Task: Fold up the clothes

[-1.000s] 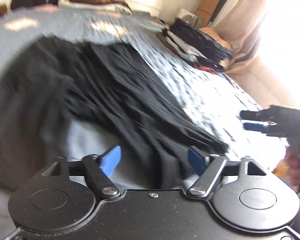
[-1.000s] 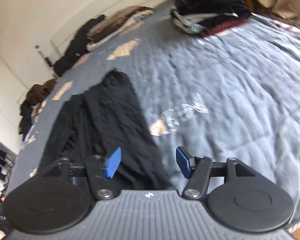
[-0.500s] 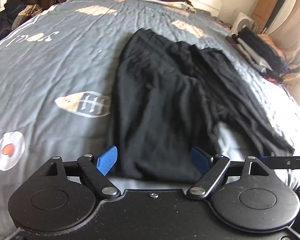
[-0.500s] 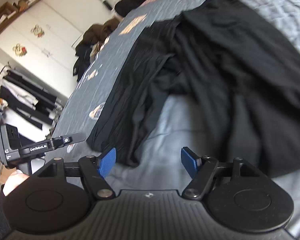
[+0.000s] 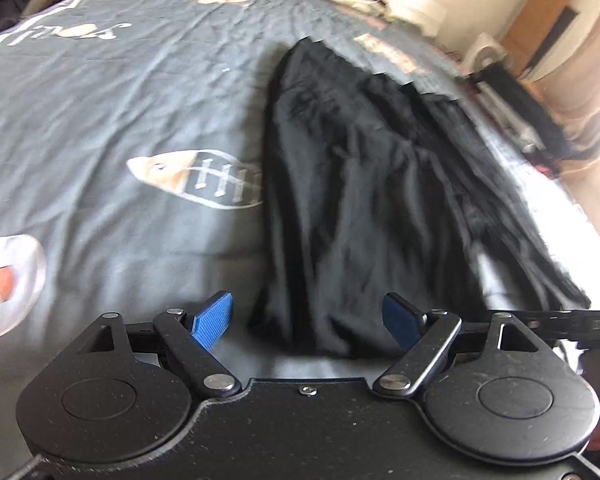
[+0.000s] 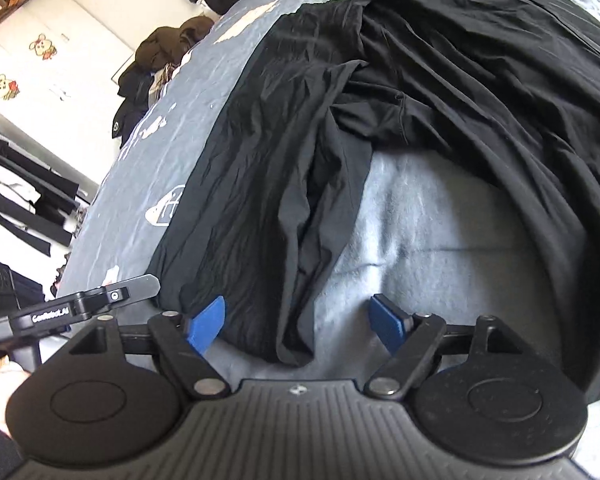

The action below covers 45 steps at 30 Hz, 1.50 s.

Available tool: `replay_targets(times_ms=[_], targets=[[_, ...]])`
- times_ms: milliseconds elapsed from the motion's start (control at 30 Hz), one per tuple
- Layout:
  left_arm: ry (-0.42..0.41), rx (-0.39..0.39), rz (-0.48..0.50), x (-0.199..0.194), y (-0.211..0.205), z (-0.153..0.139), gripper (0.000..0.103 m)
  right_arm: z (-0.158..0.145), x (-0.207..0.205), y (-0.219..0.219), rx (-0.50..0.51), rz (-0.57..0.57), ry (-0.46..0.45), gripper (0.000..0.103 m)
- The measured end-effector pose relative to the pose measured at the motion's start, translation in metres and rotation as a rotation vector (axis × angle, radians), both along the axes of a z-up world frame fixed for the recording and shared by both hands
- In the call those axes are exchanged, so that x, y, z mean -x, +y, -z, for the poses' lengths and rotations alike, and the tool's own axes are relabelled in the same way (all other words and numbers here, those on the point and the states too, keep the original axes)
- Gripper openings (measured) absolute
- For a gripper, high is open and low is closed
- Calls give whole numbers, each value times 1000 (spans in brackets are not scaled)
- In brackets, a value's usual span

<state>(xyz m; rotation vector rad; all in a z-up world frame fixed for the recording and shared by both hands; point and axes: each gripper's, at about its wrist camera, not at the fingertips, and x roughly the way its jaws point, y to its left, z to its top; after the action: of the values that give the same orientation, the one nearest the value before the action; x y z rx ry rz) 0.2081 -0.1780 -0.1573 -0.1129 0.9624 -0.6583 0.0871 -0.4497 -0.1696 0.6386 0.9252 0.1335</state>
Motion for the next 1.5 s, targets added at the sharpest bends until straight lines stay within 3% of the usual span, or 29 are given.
replay_targets(times_ms=[100,133,200,267,300,333,600,733,800,833,867,900,933,967,1033,1100,1133,1233,1300,1500], targets=[[21,20,17,-2,-5,5,44,-2,-5,9,-16,-14,-4,77],[28,21,23,-3,-7,7,38,-3,-6,13,-24,-24,-6,76],[37,8,10,-4,-10,11,38,-3,-10,20,-2,-35,7,69],[62,22,-3,-7,-11,15,37,0,-14,25,7,-32,27,39],[65,24,-1,-8,-11,16,30,2,-14,24,-17,-24,34,10],[63,14,7,-8,-11,15,8,5,-13,23,-44,-16,40,4],[101,35,7,2,17,2,7,0,2,26,-226,-42,20,3],[81,-6,51,7,21,-12,8,-4,7,27,-213,-64,44,4],[73,-78,70,7,13,-11,13,1,4,27,-167,-59,98,7],[69,-118,79,7,9,-11,22,4,3,27,-149,-67,123,8],[52,-127,84,8,10,-14,37,7,2,27,-131,-76,148,9],[28,-119,88,10,13,-19,44,6,4,26,-124,-84,150,12],[4,-112,92,13,16,-24,55,-1,8,23,-106,-94,139,20],[-32,-100,90,15,20,-32,58,-8,12,20,-85,-104,126,26],[-93,-78,85,15,25,-47,62,-27,21,11,-46,-121,81,52],[-139,-54,82,11,24,-63,70,-51,28,-4,-16,-117,12,64],[-162,-42,81,8,24,-70,79,-64,30,-14,-5,-105,-22,71],[-227,-12,87,-4,4,-81,82,-96,23,-57,72,-28,-148,86],[-237,-9,85,-16,-16,-83,82,-104,3,-78,142,4,-187,92],[-281,23,88,-42,-95,-78,85,-94,-88,-101,334,-5,-198,92]])
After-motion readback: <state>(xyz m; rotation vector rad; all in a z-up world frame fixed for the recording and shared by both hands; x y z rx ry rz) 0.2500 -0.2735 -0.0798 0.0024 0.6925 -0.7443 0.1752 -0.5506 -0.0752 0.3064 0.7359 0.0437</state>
